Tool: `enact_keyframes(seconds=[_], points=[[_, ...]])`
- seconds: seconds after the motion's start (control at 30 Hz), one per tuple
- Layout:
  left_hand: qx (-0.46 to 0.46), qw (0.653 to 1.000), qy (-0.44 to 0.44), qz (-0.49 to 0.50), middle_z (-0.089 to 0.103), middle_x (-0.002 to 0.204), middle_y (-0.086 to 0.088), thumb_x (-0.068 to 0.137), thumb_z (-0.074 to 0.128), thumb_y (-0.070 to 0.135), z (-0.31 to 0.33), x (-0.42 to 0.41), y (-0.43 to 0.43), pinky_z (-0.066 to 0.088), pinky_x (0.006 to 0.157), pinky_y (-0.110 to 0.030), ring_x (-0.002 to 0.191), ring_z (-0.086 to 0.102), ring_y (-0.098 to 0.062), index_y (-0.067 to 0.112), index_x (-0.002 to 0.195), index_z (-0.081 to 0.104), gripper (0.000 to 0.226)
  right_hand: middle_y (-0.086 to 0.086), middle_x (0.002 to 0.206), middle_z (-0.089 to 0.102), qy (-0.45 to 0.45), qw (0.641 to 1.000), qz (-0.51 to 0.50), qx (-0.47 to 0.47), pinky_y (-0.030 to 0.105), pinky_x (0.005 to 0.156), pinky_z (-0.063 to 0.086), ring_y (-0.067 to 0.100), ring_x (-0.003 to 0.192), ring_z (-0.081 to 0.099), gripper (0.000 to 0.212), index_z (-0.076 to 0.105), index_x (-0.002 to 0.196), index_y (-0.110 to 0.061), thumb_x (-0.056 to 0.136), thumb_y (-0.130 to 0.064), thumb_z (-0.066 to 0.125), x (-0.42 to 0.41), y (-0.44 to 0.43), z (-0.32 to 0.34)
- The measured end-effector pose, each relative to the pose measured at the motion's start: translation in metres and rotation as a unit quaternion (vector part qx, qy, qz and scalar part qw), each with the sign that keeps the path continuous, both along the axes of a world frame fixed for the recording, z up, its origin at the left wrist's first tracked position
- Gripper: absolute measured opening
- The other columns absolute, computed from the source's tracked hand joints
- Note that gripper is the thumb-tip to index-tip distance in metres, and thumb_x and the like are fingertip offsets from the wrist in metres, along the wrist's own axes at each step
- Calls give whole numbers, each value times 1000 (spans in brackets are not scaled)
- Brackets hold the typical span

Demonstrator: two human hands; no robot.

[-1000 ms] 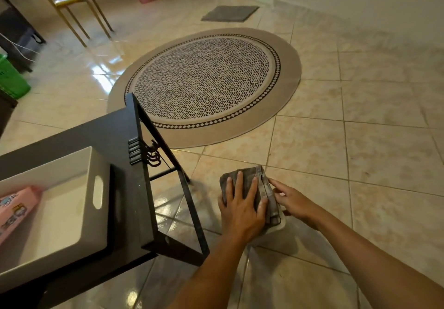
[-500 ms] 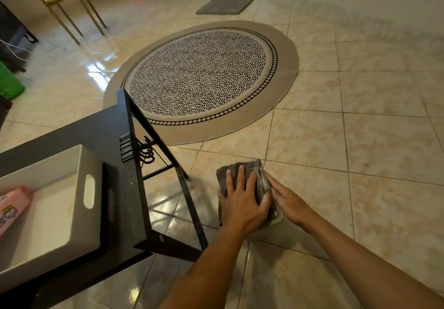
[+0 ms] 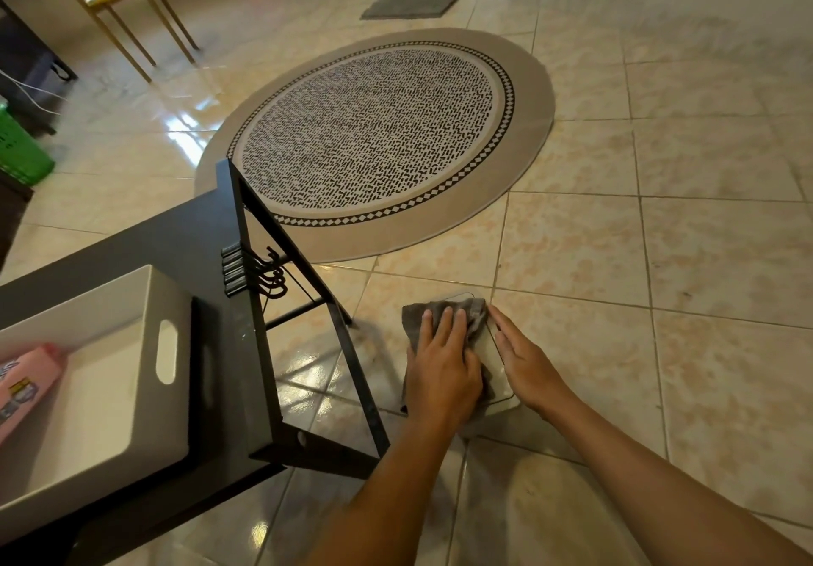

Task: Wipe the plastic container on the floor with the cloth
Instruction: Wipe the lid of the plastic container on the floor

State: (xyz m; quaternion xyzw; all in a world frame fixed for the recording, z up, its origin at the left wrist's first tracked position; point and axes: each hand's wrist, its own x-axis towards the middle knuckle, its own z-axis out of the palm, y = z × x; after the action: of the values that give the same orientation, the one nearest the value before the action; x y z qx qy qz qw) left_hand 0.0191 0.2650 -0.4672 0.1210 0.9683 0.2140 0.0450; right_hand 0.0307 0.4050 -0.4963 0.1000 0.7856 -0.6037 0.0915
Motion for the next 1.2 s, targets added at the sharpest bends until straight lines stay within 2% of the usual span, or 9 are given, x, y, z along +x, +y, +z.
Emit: enact_keyframes(seconds=[0.1,0.23,0.33,0.47,0.67,0.77,0.87,1.1,1.2], points=[[-38,998,-4,-45,10,161,3,89,11,44,2,4,2,4,117,-52,143,-14,-14,26,152,14,66,-4,158,34,-5,1000,-13,-1,21,109,24,13,145,31,47,25,154,-32,108,-30,30,-2,-1,-2],[-55,998,-26,-5,5,162,-1,99,28,38,3,-26,-3,0,116,-47,146,-9,-19,21,153,8,61,-7,159,31,8,1000,4,17,20,109,23,14,146,29,47,24,154,-37,108,-28,29,0,-6,0],[-53,998,-24,13,7,161,-2,99,30,37,5,-7,-3,2,116,-46,146,-7,-20,21,153,9,60,-6,159,32,1,1000,4,17,20,108,24,12,145,31,46,25,153,-38,108,-28,28,2,-7,0],[-66,997,-6,-42,8,161,0,100,26,38,5,6,17,1,116,-44,146,-7,-18,22,153,10,57,1,147,48,1,1000,-16,-4,20,99,31,5,122,44,44,31,151,-33,108,-26,29,0,-8,5],[-77,996,-32,26,6,162,-4,99,28,37,7,-17,1,3,116,-45,147,-7,-23,19,153,6,61,-5,160,31,-1,999,-4,33,20,108,23,13,146,30,46,25,154,-34,108,-30,28,-1,-8,-4],[-72,997,-14,-4,7,161,-3,98,26,36,6,11,1,6,119,-48,146,-8,-21,20,153,7,61,-4,158,35,-1,1000,-15,12,20,106,26,13,142,34,45,26,153,-37,108,-29,29,-1,-9,-5],[-76,996,-12,-39,3,161,-1,98,23,37,3,6,16,-4,117,-45,145,-12,-18,21,153,6,60,1,152,44,0,1000,-21,0,23,103,31,19,138,43,45,30,151,-38,108,-29,29,-3,-9,-5],[-82,996,-12,25,3,161,-3,99,24,37,4,14,-7,-4,113,-45,146,-11,-23,20,152,4,60,-7,157,36,4,1000,0,6,20,110,24,12,143,33,44,32,151,-37,108,-29,31,0,-12,-7],[-77,997,-12,-17,0,161,0,94,15,42,0,33,9,0,118,-49,145,-16,-20,24,153,2,63,-2,151,45,-4,999,-29,-44,30,115,30,17,139,42,41,39,146,-39,107,-30,31,-2,-14,-12]])
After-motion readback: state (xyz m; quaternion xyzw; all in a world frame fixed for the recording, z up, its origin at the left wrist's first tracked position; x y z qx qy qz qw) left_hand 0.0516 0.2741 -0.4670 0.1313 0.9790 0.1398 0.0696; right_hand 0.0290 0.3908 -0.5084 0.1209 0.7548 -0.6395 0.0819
